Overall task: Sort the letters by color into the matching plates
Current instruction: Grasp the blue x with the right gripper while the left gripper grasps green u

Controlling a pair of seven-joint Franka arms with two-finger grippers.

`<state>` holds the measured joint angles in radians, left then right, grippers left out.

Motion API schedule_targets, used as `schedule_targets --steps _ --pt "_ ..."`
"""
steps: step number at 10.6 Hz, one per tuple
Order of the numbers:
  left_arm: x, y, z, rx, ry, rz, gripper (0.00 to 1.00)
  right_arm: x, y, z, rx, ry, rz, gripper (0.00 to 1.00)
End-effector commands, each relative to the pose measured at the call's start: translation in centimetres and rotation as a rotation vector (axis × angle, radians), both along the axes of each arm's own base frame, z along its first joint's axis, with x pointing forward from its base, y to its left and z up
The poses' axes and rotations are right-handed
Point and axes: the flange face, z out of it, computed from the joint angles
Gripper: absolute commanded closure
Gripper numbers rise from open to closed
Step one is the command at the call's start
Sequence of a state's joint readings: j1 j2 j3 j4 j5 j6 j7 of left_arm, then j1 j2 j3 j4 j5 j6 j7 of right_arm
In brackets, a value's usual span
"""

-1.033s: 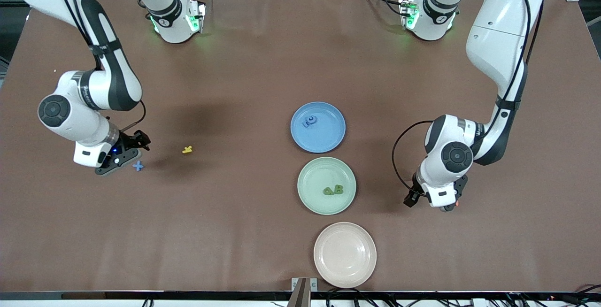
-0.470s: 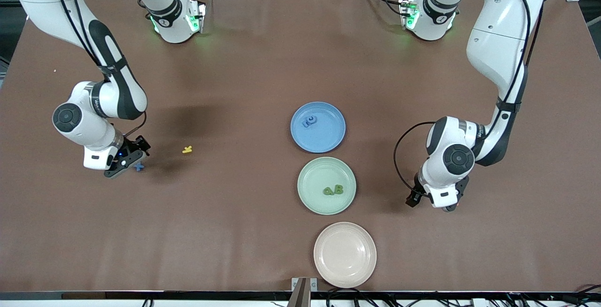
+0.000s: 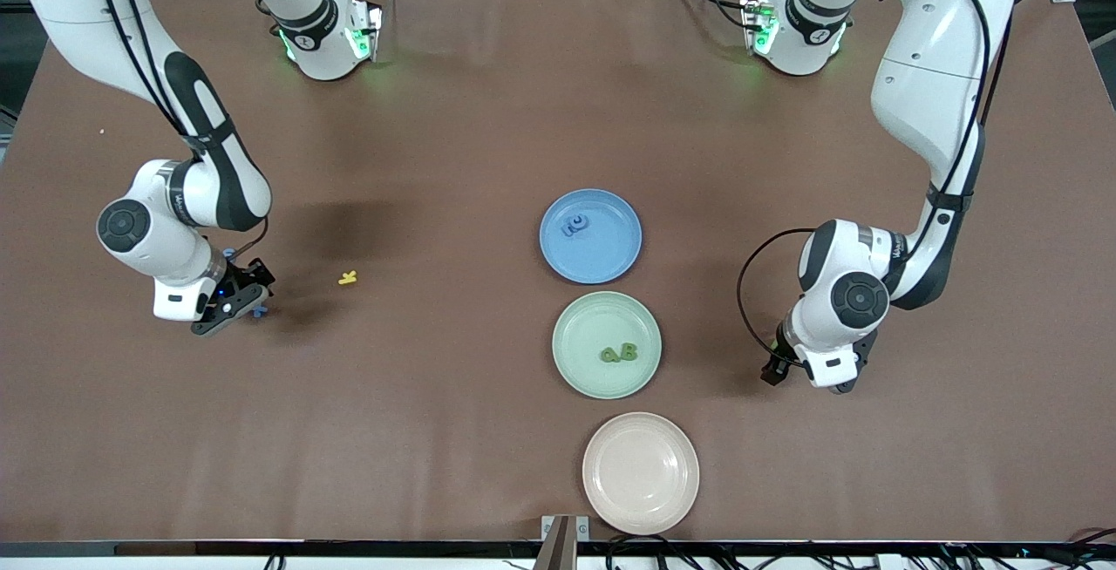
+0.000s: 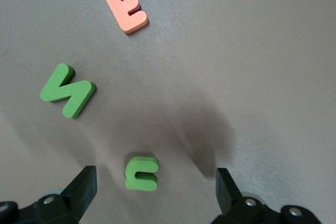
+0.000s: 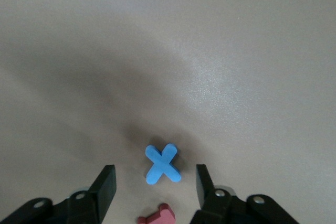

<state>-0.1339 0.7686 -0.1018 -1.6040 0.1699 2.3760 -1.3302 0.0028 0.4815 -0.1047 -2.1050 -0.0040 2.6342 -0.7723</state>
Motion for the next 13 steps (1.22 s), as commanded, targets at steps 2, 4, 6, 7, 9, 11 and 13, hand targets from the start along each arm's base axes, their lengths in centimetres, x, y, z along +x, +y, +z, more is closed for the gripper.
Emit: schedule_targets --steps 2,4,6,7,9,11,13 --pt "-0.1 -0.2 -1.2 -0.007 0.014 0.0 0.0 0.4 -0.6 -1.8 0.034 0.009 -0.04 0.39" --pt "0.1 -0.1 -1.1 -0.009 -0.006 -0.003 0.0 0.3 -0.8 -2.6 0.043 0.005 -0.062 0.43" --pt "0.1 -0.1 -1.1 -0.021 -0.008 0.041 0.94 0.3 -0.7 -2.8 0.043 0.008 -0.053 0.72" --pt "0.1 -0.2 -1.0 -0.015 -0.014 0.066 1.0 0.6 -0.8 -2.5 0.042 0.003 -0.043 0.99" --pt "0.2 -0.2 -0.8 -0.019 -0.016 0.071 1.0 0.8 -0.9 -1.7 0.06 0.008 -0.07 1.0" --pt "0.3 -0.2 -0.7 -0.017 -0.018 0.066 1.0 0.9 -0.6 0.3 0.086 0.031 -0.087 1.0" --pt "0.5 -0.3 0.0 -0.016 -0.031 0.058 1.0 0.9 0.8 2.7 0.119 0.054 -0.116 1.0"
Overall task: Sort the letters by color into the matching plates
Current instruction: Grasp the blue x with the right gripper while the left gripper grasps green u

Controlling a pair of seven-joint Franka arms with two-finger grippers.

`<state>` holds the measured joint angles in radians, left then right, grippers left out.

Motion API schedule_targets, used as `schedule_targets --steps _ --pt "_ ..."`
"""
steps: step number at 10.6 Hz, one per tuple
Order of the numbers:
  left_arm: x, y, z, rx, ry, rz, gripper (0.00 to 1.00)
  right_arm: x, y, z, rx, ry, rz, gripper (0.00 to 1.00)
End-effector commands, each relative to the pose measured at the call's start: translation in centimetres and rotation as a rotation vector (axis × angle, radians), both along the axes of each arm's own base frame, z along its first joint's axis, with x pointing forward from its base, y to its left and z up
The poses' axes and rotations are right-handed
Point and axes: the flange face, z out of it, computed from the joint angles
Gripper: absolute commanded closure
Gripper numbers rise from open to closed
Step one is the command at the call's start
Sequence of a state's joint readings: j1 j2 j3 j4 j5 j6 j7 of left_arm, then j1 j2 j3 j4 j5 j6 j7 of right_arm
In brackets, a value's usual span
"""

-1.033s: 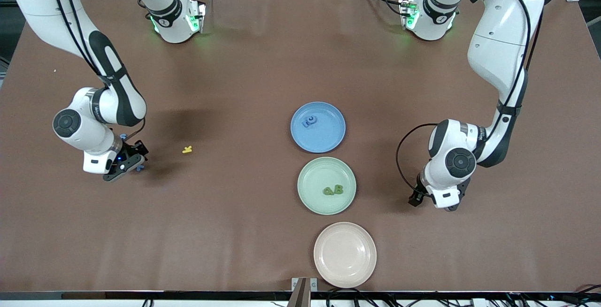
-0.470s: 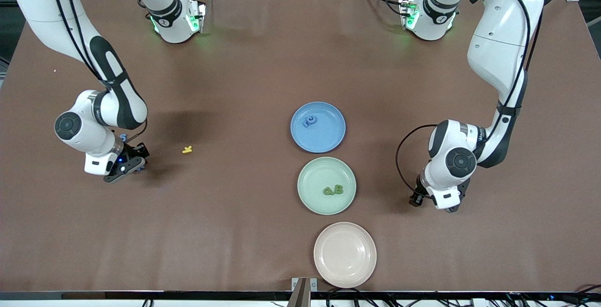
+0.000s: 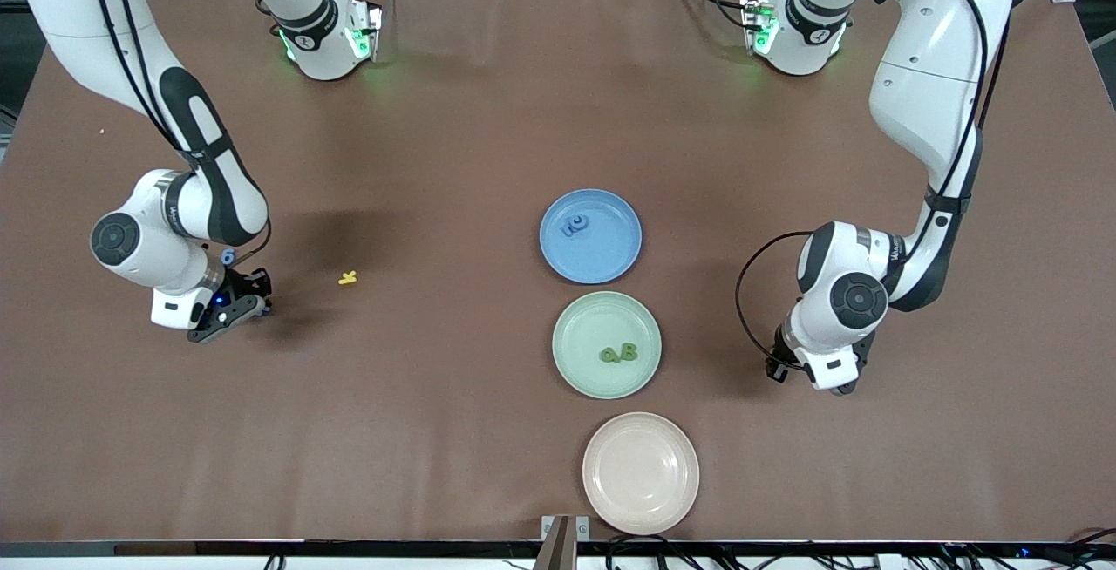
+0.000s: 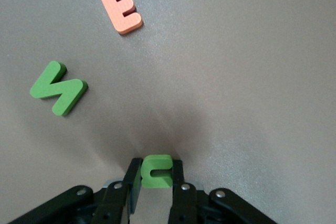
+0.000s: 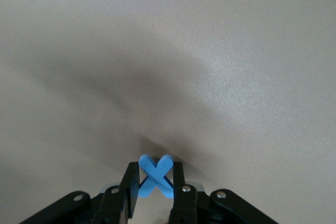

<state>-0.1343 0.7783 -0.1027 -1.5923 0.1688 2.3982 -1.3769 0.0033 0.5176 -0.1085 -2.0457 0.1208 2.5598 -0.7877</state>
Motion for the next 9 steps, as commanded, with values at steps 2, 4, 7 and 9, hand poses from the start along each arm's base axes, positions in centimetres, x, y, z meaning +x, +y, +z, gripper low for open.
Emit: schedule_targets --steps 2,4,7,9 --pt "0.4 -1.2 1.2 -0.017 -0.026 0.002 1.0 0.1 4.5 5.0 0.055 0.029 -0.103 1.0" --pt "0.4 -4.2 2.5 -0.041 -0.049 -0.032 1.0 -0.1 9.0 6.4 0.057 0.044 -0.196 1.0" --pt "-0.6 -10.0 4.3 -0.09 -0.07 -0.109 1.0 -1.3 16.1 7.2 0.053 0.061 -0.358 1.0" --pt "-1.5 -14.7 5.7 -0.113 -0.096 -0.151 1.0 -2.5 22.4 7.4 0.052 0.069 -0.475 1.0"
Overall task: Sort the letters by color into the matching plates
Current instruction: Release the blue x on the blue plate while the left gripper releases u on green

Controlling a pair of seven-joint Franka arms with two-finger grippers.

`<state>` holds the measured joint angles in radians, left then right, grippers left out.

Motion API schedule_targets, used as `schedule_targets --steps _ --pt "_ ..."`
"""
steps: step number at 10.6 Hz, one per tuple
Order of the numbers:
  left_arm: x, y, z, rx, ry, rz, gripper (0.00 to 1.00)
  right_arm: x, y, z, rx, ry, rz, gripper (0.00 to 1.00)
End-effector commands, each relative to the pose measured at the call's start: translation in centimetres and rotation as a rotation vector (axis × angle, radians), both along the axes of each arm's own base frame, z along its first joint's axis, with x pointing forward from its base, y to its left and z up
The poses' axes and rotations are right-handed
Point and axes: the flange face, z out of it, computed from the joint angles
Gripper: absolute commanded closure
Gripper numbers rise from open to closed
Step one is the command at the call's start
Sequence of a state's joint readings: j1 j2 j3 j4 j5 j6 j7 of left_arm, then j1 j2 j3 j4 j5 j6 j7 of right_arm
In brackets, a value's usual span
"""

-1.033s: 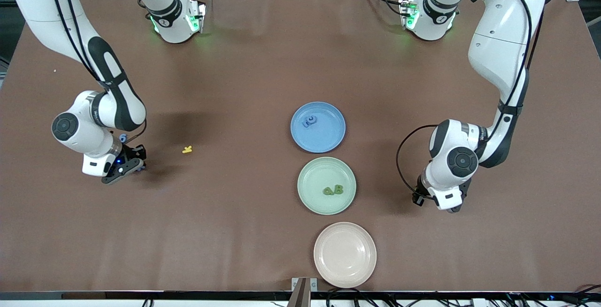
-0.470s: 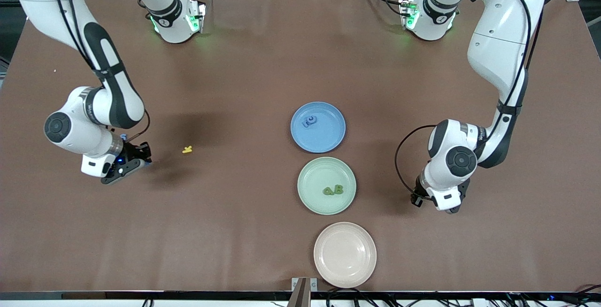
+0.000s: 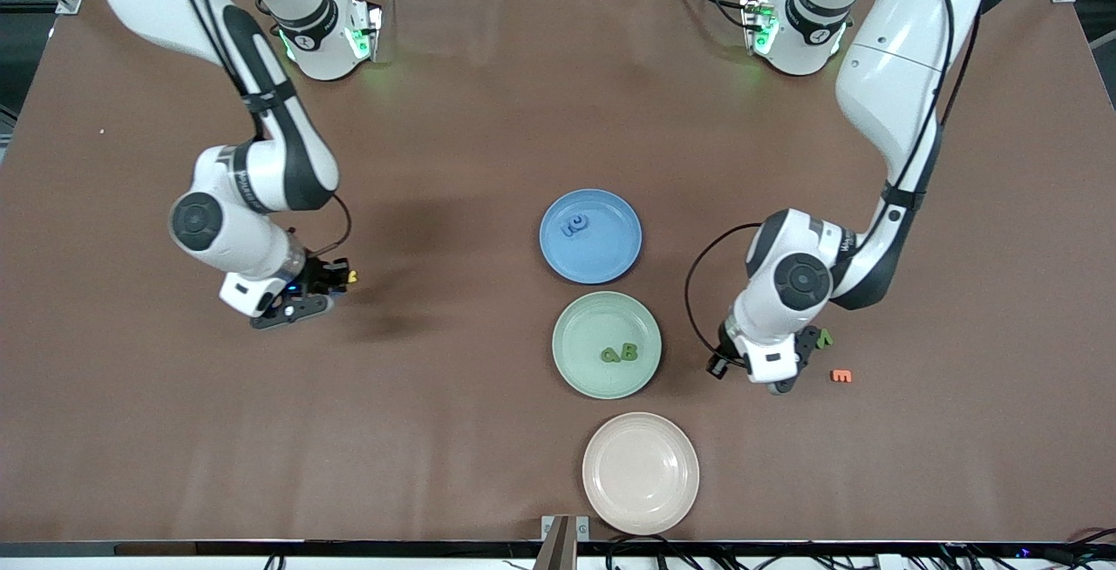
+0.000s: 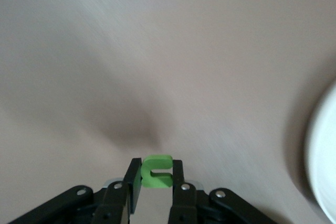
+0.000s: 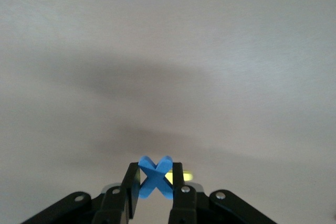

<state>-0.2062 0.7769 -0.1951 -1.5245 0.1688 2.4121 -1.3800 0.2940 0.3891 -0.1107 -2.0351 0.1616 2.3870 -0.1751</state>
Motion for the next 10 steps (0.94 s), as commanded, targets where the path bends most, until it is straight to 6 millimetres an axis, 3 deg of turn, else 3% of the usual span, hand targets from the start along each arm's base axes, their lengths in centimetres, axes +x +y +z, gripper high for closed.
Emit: schedule_targets --steps 1,3,5,7,10 --pt "-1.3 -6.3 2.8 -0.042 -0.041 -0.047 1.0 -2.7 8.1 0.8 0.041 0.033 -0.182 1.0" --pt "-2.2 -9.2 4.0 -0.109 -0.06 -0.064 1.0 -4.9 14.3 1.5 0.125 0.068 -0.26 1.0" --pt "-3.7 -12.6 3.7 -0.142 -0.093 -0.111 1.0 -6.6 19.5 2.0 0.134 0.08 -0.341 1.0" --pt "-4.2 -13.5 3.6 -0.127 -0.105 -0.152 0.01 -9.0 24.2 1.2 0.153 0.062 -0.412 1.0" --pt "-3.9 -12.9 3.9 -0.108 -0.121 -0.162 0.0 -12.8 30.7 0.8 0.188 0.037 -0.468 1.0"
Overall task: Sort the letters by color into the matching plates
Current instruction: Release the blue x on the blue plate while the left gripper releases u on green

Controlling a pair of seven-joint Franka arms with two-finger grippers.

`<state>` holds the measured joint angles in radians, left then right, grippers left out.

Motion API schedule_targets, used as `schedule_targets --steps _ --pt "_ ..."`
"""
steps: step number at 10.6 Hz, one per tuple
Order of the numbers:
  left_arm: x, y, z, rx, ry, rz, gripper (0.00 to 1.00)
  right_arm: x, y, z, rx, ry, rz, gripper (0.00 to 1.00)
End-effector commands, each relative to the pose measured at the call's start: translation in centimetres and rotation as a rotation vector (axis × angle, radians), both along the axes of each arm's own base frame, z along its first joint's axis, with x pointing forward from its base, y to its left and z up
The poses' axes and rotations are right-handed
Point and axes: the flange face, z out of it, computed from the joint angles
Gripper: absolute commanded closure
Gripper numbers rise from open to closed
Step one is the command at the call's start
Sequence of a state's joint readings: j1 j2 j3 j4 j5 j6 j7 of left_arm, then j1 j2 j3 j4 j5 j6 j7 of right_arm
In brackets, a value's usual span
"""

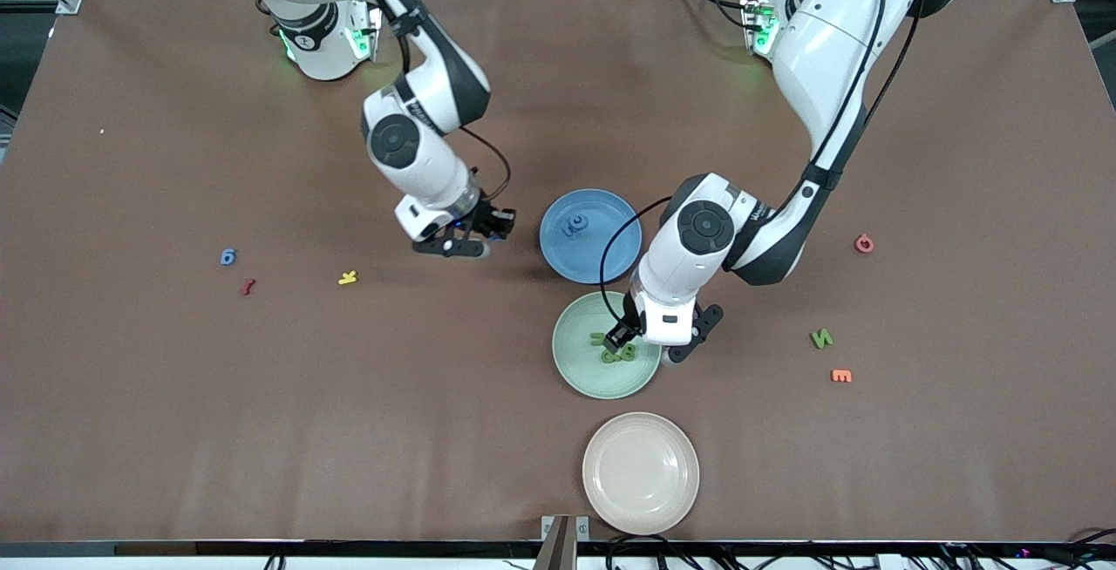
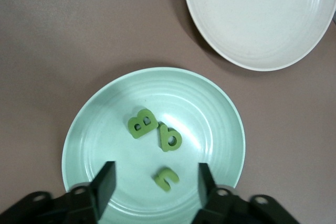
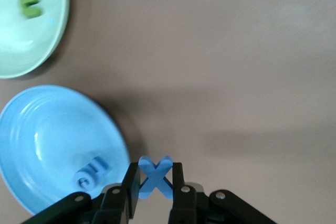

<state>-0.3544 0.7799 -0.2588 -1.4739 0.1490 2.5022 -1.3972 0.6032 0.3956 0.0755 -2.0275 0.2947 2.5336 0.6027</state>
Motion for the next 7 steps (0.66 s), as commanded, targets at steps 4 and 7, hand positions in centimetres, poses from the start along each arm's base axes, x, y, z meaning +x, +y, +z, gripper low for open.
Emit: schedule_targets --steps 4,7 --pt "3.1 7.0 -0.9 0.1 -0.034 -0.007 0.0 -5.1 11.3 -1.9 0.049 0.022 -0.237 1.0" --pt "4.5 12.5 -1.8 0.204 0.036 -0.108 0.0 -4.7 12.8 -2.2 0.059 0.024 -0.275 0.98"
